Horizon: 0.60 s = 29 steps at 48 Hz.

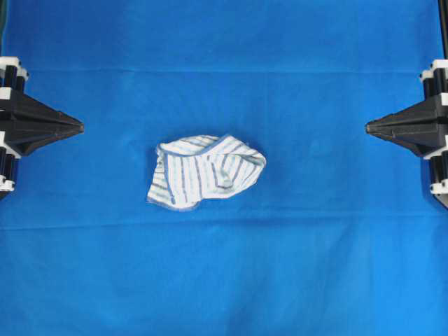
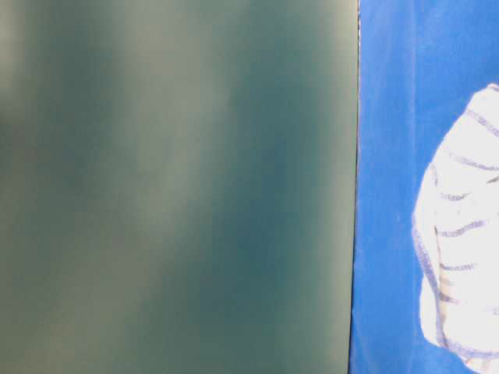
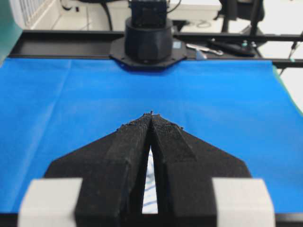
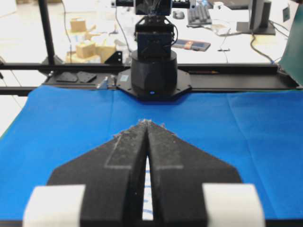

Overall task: Hand over the towel.
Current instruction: 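Move the left gripper open toward the left edge of the striped towel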

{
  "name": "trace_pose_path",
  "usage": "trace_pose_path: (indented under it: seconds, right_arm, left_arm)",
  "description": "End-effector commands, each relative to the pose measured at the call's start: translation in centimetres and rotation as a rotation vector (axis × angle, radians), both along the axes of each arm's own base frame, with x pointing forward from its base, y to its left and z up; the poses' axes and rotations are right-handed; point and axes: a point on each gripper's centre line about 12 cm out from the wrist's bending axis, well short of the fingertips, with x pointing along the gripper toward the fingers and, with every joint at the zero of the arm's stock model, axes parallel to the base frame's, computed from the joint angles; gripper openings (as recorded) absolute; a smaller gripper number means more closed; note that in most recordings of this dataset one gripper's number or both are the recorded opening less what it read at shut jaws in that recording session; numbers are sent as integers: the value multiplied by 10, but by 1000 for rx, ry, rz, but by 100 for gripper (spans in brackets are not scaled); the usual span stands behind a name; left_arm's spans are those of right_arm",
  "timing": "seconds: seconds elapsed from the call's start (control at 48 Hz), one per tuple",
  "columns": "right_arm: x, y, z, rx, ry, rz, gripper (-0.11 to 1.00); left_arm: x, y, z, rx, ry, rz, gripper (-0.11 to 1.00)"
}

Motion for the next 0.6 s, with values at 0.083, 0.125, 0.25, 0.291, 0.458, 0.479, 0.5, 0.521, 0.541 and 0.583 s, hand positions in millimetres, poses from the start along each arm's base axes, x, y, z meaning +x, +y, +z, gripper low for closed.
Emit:
trace_pose_path:
  seconds: [0.083,0.125,0.25,0.291,0.458,0.479,0.5,0.521,0.541,0.583]
  right_arm:
    - [3,-1,14,-26,-21,-8,0]
    - [4,-2,16,-29,-15,-10,0]
    - [5,-3,18,-32,-1,-16,0]
    - [5,-4,19,-32,2,-19,0]
    - [7,-5,19,-29,7,-24,0]
    - [7,-5,18,-30,10,-22,0]
    - [7,-5,18,-29,11,-22,0]
    - [7,-5,18,-29,11,-24,0]
    - [8,-5,17,-29,14,-22,0]
    - [9,-5,16,-30,19,-24,0]
  left_arm:
    - [10,1,5,22,-11,9,0]
    - [12,2,4,19,-15,12,0]
    - [24,4,-2,22,0,23,0]
    - [29,6,-4,22,14,30,0]
    - [51,10,-18,12,95,45,1]
    - [54,10,-21,10,108,45,1]
    - [58,10,-23,12,120,44,3]
    - [61,10,-25,9,132,45,5]
    - [66,11,-30,4,157,44,9]
    - [73,11,-36,0,186,45,19]
